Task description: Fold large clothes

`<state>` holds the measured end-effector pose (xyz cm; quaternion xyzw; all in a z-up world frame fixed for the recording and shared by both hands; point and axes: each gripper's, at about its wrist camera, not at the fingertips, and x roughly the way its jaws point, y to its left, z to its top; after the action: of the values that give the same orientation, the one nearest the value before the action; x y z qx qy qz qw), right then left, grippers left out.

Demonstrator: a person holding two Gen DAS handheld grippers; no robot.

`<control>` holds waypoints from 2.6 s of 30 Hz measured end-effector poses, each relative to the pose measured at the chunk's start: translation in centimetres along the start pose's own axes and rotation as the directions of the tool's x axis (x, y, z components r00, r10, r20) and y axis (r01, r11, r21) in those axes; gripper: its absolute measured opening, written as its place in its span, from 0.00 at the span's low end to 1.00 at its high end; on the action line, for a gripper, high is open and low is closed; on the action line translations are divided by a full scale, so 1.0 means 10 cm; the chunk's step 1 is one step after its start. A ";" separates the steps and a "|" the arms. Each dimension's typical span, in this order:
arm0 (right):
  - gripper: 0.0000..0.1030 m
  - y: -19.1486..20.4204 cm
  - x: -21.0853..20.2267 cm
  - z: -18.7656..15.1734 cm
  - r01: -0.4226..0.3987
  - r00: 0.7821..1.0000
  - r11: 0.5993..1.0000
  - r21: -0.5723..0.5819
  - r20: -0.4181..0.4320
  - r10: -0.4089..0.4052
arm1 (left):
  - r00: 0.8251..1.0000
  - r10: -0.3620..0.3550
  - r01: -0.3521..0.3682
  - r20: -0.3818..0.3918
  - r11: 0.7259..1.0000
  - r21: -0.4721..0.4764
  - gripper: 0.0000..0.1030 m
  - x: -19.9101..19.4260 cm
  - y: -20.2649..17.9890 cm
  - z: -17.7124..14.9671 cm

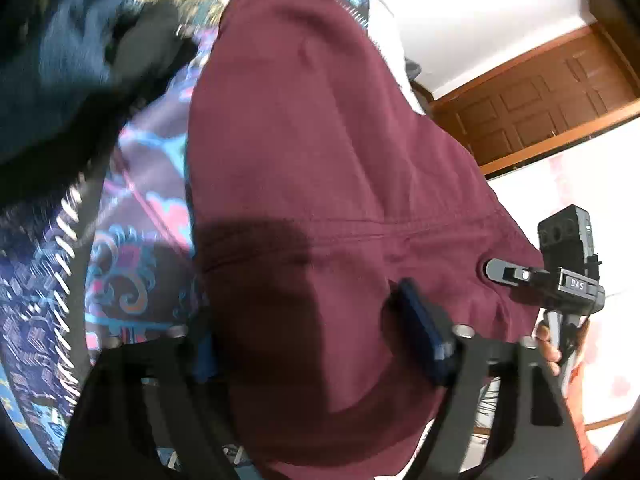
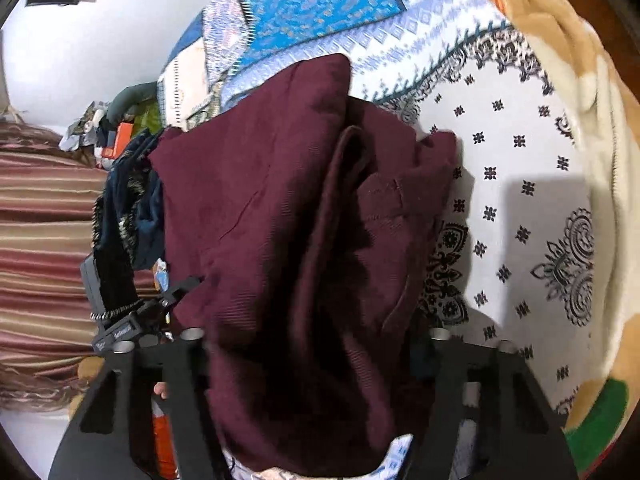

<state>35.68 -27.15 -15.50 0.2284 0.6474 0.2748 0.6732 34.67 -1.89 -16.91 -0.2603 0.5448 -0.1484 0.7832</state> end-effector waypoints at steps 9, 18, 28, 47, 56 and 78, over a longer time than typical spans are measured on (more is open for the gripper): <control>0.34 0.35 -0.47 -0.14 -0.005 0.996 0.999 -0.050 0.091 0.009 | 0.990 -0.043 0.032 0.134 0.996 0.086 0.38 -0.75 -0.45 0.15; 0.34 1.54 -1.04 -0.07 -0.040 0.967 0.958 -0.284 0.230 0.109 | 0.927 -0.088 0.021 0.363 0.982 0.186 0.37 -2.21 -0.65 0.45; 0.34 2.82 -0.44 0.20 -0.170 0.944 0.876 -0.452 0.179 0.276 | 0.841 0.038 -0.116 0.540 0.987 0.113 0.37 -3.65 0.13 0.69; 0.59 2.65 1.38 0.66 -0.056 0.997 0.911 -0.408 0.031 0.075 | 0.874 0.273 -0.250 0.401 0.962 -0.109 0.60 -2.78 2.04 1.02; 0.65 3.04 0.76 0.30 0.297 0.931 0.764 -0.572 0.350 -0.101 | 0.783 0.373 -0.399 0.497 0.915 -0.057 0.60 -3.13 1.46 0.66; 0.65 3.60 -0.72 -1.97 0.354 0.657 0.606 -0.712 0.650 0.381 | 0.371 0.187 -0.585 0.910 0.807 0.072 0.61 -4.18 -0.63 -1.71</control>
<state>13.33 -6.09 12.67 0.0021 0.1122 0.4169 0.9020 3.95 10.30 14.46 0.0001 0.0746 0.0937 0.9928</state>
